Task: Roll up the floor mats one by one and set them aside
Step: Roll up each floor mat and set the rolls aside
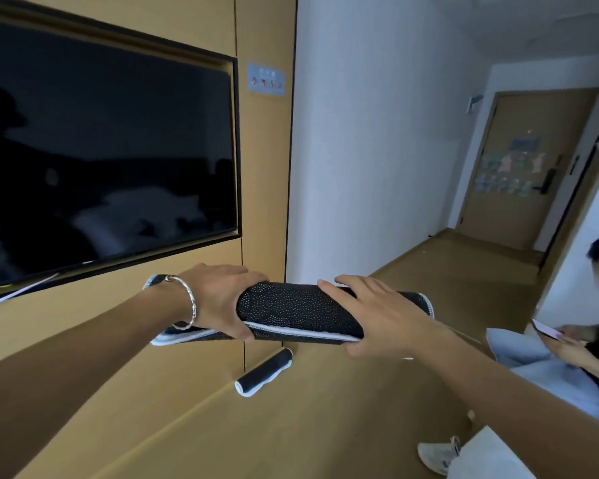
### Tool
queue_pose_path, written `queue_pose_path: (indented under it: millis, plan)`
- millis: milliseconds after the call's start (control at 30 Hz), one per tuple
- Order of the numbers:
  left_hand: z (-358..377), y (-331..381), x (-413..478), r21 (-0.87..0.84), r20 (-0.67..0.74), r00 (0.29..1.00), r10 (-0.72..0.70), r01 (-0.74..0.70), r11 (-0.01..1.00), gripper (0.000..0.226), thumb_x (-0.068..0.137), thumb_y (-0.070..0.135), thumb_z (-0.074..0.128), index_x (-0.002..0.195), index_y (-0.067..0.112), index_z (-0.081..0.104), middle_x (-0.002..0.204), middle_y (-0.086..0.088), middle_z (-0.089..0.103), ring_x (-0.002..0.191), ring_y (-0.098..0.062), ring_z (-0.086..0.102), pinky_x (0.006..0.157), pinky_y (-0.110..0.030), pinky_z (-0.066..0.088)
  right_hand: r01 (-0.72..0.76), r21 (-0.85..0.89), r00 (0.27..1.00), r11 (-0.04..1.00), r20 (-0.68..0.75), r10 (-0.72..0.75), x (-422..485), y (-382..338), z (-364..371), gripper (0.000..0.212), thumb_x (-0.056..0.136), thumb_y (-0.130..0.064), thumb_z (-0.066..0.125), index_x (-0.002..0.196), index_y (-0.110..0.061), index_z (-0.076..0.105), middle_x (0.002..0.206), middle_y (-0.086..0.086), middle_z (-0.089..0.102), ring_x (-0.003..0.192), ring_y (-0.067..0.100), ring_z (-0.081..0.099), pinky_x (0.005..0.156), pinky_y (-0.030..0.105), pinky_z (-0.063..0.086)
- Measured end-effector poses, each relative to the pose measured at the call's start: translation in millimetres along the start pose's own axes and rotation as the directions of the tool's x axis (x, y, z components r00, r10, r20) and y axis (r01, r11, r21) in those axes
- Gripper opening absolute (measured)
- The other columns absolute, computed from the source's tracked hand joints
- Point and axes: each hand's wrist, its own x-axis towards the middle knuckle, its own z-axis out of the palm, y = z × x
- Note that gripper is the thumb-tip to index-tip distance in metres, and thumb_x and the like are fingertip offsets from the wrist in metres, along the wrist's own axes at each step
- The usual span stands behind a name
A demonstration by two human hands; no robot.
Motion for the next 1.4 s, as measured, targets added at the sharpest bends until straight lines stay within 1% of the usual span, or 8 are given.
queue_pose_path:
  millis: [167,367,533,700,900,1100,1233,1400]
  plan:
    - [25.1,-76.5,34.8,-0.074,0.061,0.997,-0.045,0.05,0.996,0.075,0.058,0.065,0.067,0.123,0.05,0.034,0.103,0.022,0.051,0.097,-0.005,0.05,0.085,-0.034,0.044,0.029,0.065,0.99,0.997,0.133,-0.038,94.5,13.8,30.2,0.097,0.074,-0.052,0.058,0.145,-0.05,-0.008,0.153,-0.008,0.012,0.131,0.019,0.031,0.101,0.029,0.034]
    - [54.4,-188.3,82.6,-0.188,0.082,0.99,-0.112,0.126,0.974,0.082,0.057,0.064,0.069,0.128,0.051,0.03,0.108,0.023,0.05,0.101,-0.005,0.05,0.089,-0.033,0.044,0.059,0.011,0.985,0.998,0.159,-0.06,229.7,20.8,43.0,0.097,0.077,-0.058,0.059,0.149,-0.043,-0.004,0.135,-0.008,0.04,0.111,0.014,0.044,0.075,0.023,0.029]
    - [81.0,-245.2,102.5,-0.206,0.109,0.984,-0.14,0.16,0.965,0.081,0.061,0.064,0.069,0.13,0.05,0.028,0.106,0.023,0.048,0.1,-0.006,0.048,0.084,-0.031,0.043,0.073,0.063,0.97,0.995,0.229,-0.085,299.1,14.5,70.0,0.092,0.076,-0.063,0.058,0.147,-0.043,0.005,0.129,-0.008,0.044,0.108,0.015,0.045,0.087,0.03,0.043]
    - [105.7,-292.5,116.9,-0.236,0.117,0.969,-0.217,0.239,0.942,0.083,0.064,0.065,0.067,0.133,0.047,0.026,0.113,0.02,0.049,0.106,-0.008,0.048,0.09,-0.035,0.043,0.117,0.094,0.967,0.989,0.218,-0.135,364.8,14.4,90.5,0.087,0.073,-0.063,0.062,0.144,-0.04,0.018,0.124,-0.007,0.047,0.106,0.014,0.045,0.083,0.028,0.041]
    - [140.3,-324.8,140.6,-0.219,0.204,0.939,-0.276,0.318,0.922,0.077,0.071,0.061,0.066,0.135,0.045,0.027,0.114,0.016,0.05,0.106,-0.009,0.048,0.09,-0.035,0.043,0.167,0.151,0.935,0.974,0.29,-0.205,427.9,25.8,151.8,0.088,0.071,-0.073,0.058,0.142,-0.041,0.018,0.122,-0.007,0.05,0.105,0.016,0.047,0.088,0.033,0.043]
    - [192.5,-353.2,194.6,-0.214,0.297,0.894,-0.335,0.405,0.889,0.073,0.075,0.056,0.064,0.135,0.044,0.025,0.117,0.016,0.048,0.108,-0.01,0.046,0.088,-0.032,0.041,0.253,0.189,0.903,0.949,0.305,-0.302,496.7,58.5,234.2,0.09,0.075,-0.074,0.053,0.147,-0.04,0.012,0.125,-0.005,0.047,0.11,0.018,0.045,0.088,0.03,0.037]
    - [244.6,-368.8,248.1,-0.228,0.368,0.842,-0.395,0.493,0.839,0.071,0.075,0.05,0.066,0.134,0.042,0.026,0.114,0.014,0.047,0.104,-0.012,0.045,0.086,-0.032,0.041,0.317,0.227,0.88,0.921,0.291,-0.375,547.1,85.9,295.9,0.086,0.079,-0.065,0.058,0.148,-0.036,0.015,0.128,-0.003,0.044,0.114,0.02,0.043,0.081,0.028,0.024]
    - [342.6,-376.3,311.6,-0.174,0.425,0.8,-0.423,0.531,0.829,0.076,0.078,0.046,0.064,0.14,0.034,0.021,0.126,0.006,0.043,0.113,-0.018,0.043,0.092,-0.032,0.04,0.344,0.262,0.832,0.902,0.36,-0.422,582.7,114.0,414.5,0.084,0.077,-0.055,0.062,0.145,-0.029,0.02,0.125,0.001,0.046,0.111,0.024,0.046,0.09,0.033,0.033]
